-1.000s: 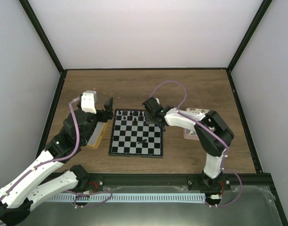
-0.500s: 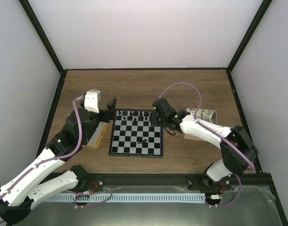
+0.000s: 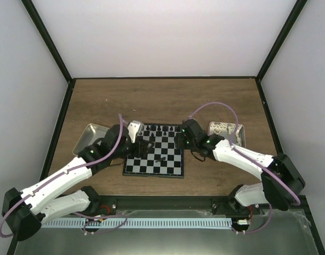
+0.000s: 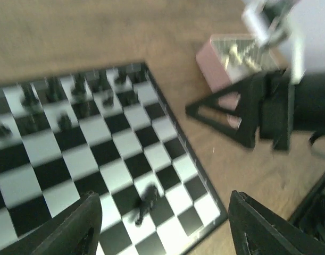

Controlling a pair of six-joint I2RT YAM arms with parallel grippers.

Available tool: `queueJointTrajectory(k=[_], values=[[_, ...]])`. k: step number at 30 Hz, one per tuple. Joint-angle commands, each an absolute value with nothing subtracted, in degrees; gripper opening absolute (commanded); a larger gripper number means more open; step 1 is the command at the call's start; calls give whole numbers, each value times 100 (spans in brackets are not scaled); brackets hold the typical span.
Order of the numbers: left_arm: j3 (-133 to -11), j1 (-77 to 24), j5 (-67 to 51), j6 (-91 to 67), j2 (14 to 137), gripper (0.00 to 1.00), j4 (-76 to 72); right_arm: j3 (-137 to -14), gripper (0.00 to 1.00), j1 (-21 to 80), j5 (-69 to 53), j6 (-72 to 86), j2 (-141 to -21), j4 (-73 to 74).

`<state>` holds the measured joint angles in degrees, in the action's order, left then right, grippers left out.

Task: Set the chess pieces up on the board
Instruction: Pick up the chess piece from the chessboard.

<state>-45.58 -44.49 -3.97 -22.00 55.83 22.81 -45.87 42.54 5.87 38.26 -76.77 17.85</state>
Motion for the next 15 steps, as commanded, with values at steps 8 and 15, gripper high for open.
queueJointTrajectory(k=[8,15], values=[[-2885,-4439,-1825,-4400,5642,62,651,-4435,52,4228,563,3902,-7494,1442],[-2931,-4930,-1407,-3583,6190,56,601,-4369,52,4228,567,3861,-7460,1386]])
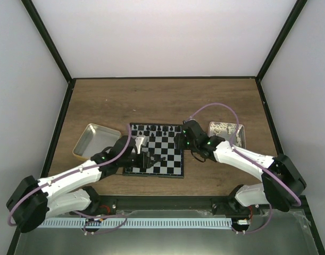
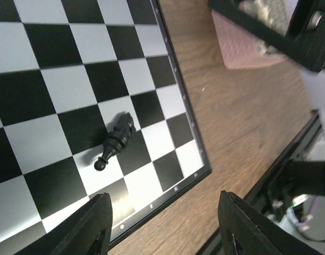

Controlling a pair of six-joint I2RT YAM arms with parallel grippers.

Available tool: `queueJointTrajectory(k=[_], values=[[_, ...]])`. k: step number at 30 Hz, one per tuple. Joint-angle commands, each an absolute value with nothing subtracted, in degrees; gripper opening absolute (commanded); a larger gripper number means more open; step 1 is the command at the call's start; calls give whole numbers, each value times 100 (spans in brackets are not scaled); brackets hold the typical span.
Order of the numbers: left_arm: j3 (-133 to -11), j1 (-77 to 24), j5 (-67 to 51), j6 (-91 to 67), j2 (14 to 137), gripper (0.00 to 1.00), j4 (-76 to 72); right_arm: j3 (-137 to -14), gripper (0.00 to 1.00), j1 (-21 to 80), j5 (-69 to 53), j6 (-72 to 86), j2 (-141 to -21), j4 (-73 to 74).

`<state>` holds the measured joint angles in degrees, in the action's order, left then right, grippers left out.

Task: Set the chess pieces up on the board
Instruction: Pick up the chess piece from the chessboard.

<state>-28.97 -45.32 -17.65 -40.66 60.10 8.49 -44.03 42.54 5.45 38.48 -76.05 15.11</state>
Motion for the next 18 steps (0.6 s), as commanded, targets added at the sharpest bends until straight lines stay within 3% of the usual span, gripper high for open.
queueJointTrajectory(k=[1,9,18], values=[[-2991,-5209,-1010,-3479,6248,56,718,-4374,52,4228,605,3840,-7452,1382],[-3494,-5959,1041,-3081,7312,46,1354,-4415,52,4228,771,3674,-7397,1396],[-4020,-5968,850,-2361,8288,43,1587,-4397,52,4228,841,3605,-7366,1399]])
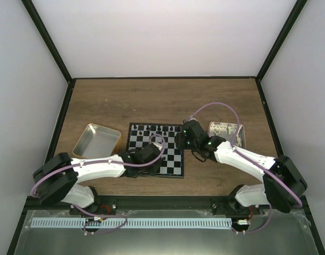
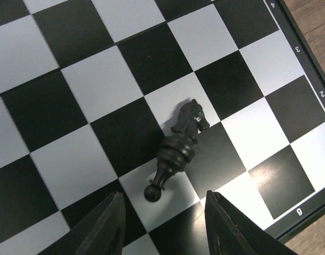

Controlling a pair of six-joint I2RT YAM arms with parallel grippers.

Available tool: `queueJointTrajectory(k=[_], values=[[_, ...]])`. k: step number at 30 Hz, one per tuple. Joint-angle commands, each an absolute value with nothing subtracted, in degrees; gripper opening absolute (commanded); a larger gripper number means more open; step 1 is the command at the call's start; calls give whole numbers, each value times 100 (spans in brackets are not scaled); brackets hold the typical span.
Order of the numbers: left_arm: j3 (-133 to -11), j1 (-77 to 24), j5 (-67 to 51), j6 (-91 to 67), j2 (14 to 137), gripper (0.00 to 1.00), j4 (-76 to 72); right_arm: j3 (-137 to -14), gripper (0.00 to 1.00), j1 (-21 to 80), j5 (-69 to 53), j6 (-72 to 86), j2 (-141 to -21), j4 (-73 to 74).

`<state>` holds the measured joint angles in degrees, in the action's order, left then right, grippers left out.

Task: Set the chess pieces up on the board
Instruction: Pick up the chess piece from the chessboard.

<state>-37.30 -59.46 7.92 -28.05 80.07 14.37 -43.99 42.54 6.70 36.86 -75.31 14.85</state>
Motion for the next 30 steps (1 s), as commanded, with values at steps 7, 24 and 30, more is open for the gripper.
queueJointTrajectory(k=[7,24,30], values=[[-4257,-5941,1026,-2066,8586,36,1842,-4392,52,4223,881,3590,-7370,1393],[-4432,-5679,467,-1531,8926,13,1844,-4371,52,4227,930,3584,-7307,1388],[-4434,-5660,364,-1444,8849,6,1872,-4305,52,4228,965,3630,-7218,1353]])
